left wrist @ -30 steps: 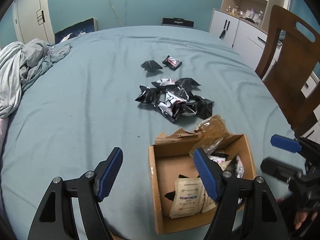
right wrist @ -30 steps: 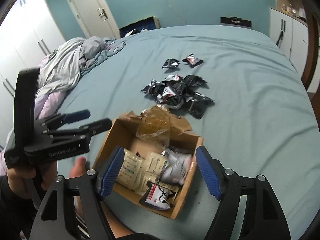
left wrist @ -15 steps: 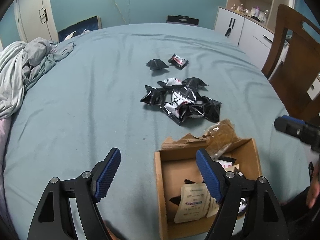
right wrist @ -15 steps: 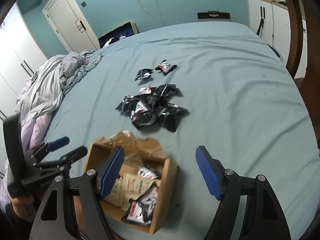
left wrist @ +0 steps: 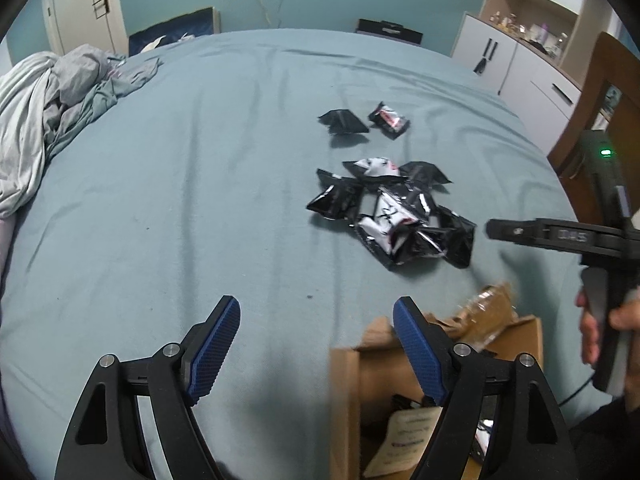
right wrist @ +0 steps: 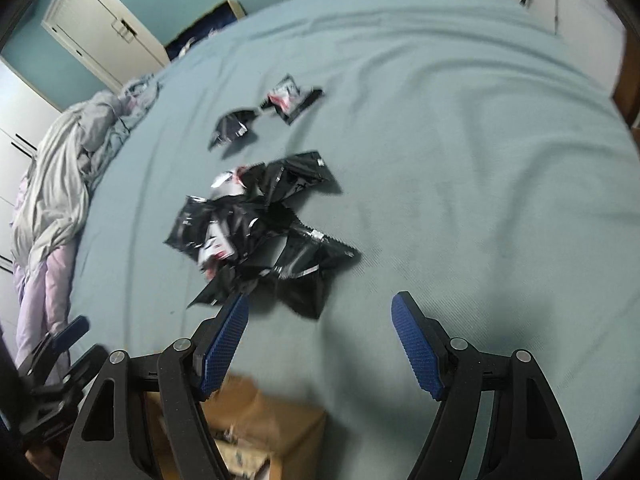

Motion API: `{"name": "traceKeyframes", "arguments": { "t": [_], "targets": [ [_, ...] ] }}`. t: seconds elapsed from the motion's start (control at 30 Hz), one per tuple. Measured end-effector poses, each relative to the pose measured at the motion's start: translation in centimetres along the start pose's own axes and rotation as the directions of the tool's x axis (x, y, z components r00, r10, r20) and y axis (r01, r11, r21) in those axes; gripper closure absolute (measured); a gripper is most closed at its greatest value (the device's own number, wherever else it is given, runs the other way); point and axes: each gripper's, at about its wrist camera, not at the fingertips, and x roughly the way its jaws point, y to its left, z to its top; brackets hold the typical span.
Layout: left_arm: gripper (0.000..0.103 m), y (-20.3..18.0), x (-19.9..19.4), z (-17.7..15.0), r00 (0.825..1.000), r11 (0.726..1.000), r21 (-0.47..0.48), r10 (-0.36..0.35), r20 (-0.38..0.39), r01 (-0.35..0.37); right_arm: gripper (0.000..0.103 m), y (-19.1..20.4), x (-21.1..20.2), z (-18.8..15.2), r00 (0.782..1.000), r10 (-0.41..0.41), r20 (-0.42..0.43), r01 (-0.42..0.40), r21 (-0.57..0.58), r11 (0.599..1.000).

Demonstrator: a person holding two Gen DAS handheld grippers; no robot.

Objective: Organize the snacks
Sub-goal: 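Reach the right gripper to the pile and grasp a black packet, then grasp a black packet with the left gripper while the right gripper lifts its packet toward the box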

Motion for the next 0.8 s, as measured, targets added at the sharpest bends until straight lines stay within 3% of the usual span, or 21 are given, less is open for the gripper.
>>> {"name": "traceKeyframes", "arguments": {
  "t": [0.2,0.4,0.47,0.53,0.73,0.8],
  "targets": [
    [0.023,0.8,0.8,0.8,1.0,1.0,-0.028,0.006,-0.009,-0.006,0.029,-0.4,5.8,2.6,0.993,0.004,-0.119,-0.007,-0.024,1.0],
    [0.023,1.1,1.4,1.0,1.0,0.999,-0.028,0.017,-0.02,-0.018,0.03,0.9,6.7,4.0,0.998,-0.02,-0.06,0.012,-0.134,0.991],
    [0.023,1.1,1.5,1.1,1.0,0.999,-0.028,0.022,-0.016,-0.023,0.045,1.7,7.0,3.7,0.996,-0.066,-0.055,0.055,-0.18,0.982],
    [0.023,1.3,1.6,1.3,1.0,0.999,-0.031,0.027,-0.003,-0.028,0.052,2.2,6.8,3.5,0.997,-0.06,-0.054,0.048,-0.204,0.978],
    [0.023,1.8,3.2,3.4,0.993,0.998,0.011,0.063,0.095,-0.064,0.055,3.1,3.6,3.7,0.999,-0.031,0.036,0.038,-0.206,0.978],
    [0.023,1.9,4.1,4.4,0.993,0.999,0.028,0.04,0.107,-0.044,0.055,3.3,2.0,3.2,0.997,-0.013,0.071,0.027,-0.194,0.981]
  ]
}}
